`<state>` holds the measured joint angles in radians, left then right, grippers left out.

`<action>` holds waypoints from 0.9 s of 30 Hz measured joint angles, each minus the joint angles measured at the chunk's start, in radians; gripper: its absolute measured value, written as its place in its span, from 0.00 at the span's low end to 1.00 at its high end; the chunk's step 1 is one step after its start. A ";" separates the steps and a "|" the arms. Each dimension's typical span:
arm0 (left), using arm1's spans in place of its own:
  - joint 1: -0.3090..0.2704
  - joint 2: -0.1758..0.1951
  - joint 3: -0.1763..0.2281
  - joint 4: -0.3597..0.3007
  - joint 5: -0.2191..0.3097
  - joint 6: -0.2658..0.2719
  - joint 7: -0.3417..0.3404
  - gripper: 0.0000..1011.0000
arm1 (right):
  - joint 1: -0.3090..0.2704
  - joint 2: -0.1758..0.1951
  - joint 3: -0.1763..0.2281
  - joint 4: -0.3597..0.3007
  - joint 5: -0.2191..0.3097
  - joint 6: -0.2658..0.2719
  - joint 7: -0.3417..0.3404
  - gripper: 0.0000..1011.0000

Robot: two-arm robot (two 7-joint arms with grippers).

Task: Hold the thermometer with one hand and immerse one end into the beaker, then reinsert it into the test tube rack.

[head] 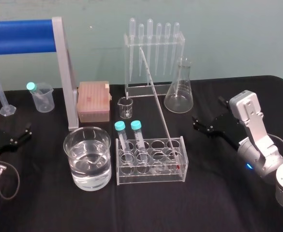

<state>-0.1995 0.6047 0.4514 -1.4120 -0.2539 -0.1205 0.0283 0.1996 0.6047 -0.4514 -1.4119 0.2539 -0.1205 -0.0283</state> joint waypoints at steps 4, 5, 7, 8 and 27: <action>0.000 0.000 0.000 0.000 0.000 0.000 0.000 1.00 | 0.000 0.000 0.000 0.000 0.000 0.000 0.000 0.99; 0.000 0.000 0.000 0.000 0.000 0.000 0.000 1.00 | 0.000 0.000 0.000 0.000 0.000 0.000 0.000 0.99; 0.000 0.000 0.000 0.000 0.000 0.000 0.000 1.00 | 0.000 0.000 0.000 0.000 0.000 0.000 0.000 0.99; 0.000 0.000 0.000 0.000 0.000 0.000 0.000 1.00 | 0.000 0.000 0.000 0.000 0.000 0.000 0.000 0.99; 0.000 0.000 0.000 0.000 0.000 0.000 0.000 1.00 | 0.000 0.000 0.000 0.000 0.000 0.000 0.000 0.99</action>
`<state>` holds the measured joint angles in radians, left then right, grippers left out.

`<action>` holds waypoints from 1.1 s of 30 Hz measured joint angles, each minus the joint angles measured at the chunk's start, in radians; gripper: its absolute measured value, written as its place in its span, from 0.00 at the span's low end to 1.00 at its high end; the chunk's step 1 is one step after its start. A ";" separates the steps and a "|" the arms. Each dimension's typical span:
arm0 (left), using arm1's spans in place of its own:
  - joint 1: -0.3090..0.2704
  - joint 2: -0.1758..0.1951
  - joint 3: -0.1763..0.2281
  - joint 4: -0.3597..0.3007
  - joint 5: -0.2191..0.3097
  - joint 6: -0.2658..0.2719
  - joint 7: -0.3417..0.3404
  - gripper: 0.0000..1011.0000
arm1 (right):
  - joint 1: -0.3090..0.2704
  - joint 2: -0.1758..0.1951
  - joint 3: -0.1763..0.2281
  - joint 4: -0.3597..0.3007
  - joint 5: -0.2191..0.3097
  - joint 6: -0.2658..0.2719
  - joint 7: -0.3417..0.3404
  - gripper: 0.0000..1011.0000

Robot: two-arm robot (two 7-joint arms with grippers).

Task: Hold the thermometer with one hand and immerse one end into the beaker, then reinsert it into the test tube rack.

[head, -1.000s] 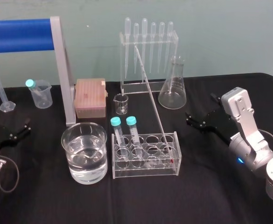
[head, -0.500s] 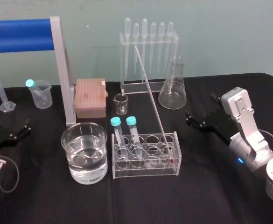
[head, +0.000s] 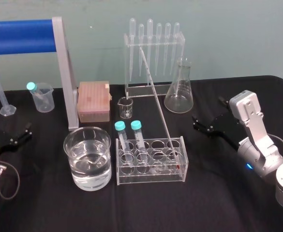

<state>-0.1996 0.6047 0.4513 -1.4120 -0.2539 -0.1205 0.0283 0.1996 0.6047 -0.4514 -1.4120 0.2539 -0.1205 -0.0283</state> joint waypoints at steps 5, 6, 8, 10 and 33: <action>0.000 0.000 0.000 0.000 0.000 0.000 0.000 1.00 | 0.000 0.000 0.000 0.000 0.000 0.000 0.000 0.99; 0.000 0.000 0.000 0.000 0.000 0.000 0.000 1.00 | 0.000 0.000 0.000 0.000 0.000 0.000 0.000 0.99; 0.000 0.000 0.000 0.000 0.000 0.000 0.000 1.00 | 0.000 0.000 0.000 0.000 0.000 0.000 0.000 0.99; 0.000 0.000 0.000 0.000 0.000 0.000 0.000 1.00 | 0.000 0.000 0.000 0.000 0.000 0.000 0.000 0.99; 0.000 0.000 0.000 0.000 0.000 0.000 0.000 1.00 | -0.058 -0.040 0.159 -0.151 0.153 -0.072 0.036 0.99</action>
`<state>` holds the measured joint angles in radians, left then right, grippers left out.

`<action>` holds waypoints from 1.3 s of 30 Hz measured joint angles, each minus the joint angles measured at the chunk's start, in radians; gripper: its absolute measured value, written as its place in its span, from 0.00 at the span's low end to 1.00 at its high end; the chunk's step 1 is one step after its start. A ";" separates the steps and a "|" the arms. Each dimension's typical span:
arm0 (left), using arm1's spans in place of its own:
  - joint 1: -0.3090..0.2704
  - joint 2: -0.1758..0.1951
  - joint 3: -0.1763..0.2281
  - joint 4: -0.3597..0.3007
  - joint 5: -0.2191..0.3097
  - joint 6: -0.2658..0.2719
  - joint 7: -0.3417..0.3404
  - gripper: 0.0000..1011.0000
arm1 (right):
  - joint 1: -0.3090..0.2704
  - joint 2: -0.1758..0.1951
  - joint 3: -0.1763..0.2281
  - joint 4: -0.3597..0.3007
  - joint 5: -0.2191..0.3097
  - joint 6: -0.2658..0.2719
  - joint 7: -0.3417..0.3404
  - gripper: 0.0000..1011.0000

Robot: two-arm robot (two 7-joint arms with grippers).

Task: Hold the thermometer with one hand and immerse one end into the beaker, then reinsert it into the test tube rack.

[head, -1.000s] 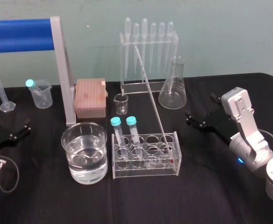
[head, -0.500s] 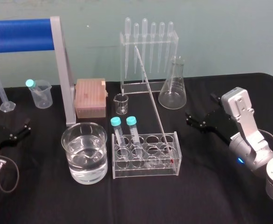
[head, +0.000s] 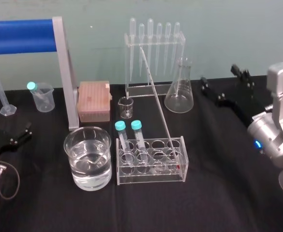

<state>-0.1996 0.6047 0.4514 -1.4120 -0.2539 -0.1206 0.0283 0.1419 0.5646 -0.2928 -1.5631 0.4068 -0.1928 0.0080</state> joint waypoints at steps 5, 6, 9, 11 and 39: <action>0.000 0.000 0.000 0.000 0.000 0.000 0.000 1.00 | 0.008 -0.027 0.008 -0.051 0.043 -0.027 0.054 0.99; 0.000 0.000 0.000 0.000 0.000 0.000 0.000 1.00 | 0.011 -0.032 0.006 -0.056 0.046 -0.030 0.061 0.99; 0.000 0.000 0.000 0.000 0.000 0.000 0.000 1.00 | 0.027 -0.056 -0.008 -0.068 0.054 -0.038 0.094 0.99; 0.000 0.000 0.000 0.000 0.000 0.000 0.000 1.00 | 0.039 -0.074 -0.022 -0.074 0.056 -0.042 0.115 0.99; 0.000 0.000 0.000 0.000 0.000 0.000 0.000 1.00 | 0.142 -0.208 -0.087 0.015 0.027 0.217 0.168 0.99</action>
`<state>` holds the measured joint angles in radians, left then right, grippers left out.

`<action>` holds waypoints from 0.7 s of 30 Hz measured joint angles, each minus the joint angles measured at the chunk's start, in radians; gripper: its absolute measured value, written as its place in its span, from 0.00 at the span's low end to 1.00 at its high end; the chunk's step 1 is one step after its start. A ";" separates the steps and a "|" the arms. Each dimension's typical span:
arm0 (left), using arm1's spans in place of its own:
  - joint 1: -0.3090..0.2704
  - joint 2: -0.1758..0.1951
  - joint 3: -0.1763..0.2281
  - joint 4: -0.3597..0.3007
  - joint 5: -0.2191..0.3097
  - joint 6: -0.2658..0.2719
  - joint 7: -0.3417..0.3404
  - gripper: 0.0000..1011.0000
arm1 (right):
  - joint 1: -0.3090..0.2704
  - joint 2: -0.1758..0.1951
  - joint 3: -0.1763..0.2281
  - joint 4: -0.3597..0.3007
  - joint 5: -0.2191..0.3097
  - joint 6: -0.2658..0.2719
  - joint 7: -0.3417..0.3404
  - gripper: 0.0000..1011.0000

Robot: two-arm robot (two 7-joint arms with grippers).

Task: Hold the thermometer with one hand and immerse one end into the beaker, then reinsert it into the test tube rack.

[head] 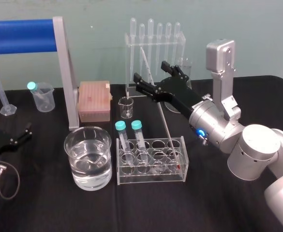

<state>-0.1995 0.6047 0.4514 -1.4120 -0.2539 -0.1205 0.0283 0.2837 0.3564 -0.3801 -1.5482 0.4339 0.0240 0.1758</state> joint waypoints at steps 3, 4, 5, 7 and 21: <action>0.000 0.000 0.000 0.000 0.000 0.000 0.000 1.00 | 0.002 -0.004 0.003 0.005 0.003 0.024 0.013 0.99; 0.000 0.000 0.000 0.000 0.000 0.000 0.000 1.00 | 0.003 -0.005 0.004 0.006 0.004 0.029 0.016 0.99; 0.000 0.000 0.000 0.000 0.000 0.000 0.000 1.00 | 0.004 -0.007 0.007 0.009 0.004 0.035 0.022 0.99; 0.000 0.000 0.000 0.000 0.000 0.000 0.000 1.00 | 0.005 -0.009 0.009 0.011 0.004 0.041 0.028 0.99; 0.000 0.000 0.000 0.000 0.000 0.000 0.000 1.00 | 0.009 -0.031 0.032 0.026 -0.016 0.085 0.056 0.99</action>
<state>-0.1996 0.6047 0.4514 -1.4120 -0.2539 -0.1205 0.0283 0.2924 0.3252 -0.3481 -1.5224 0.4175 0.1086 0.2320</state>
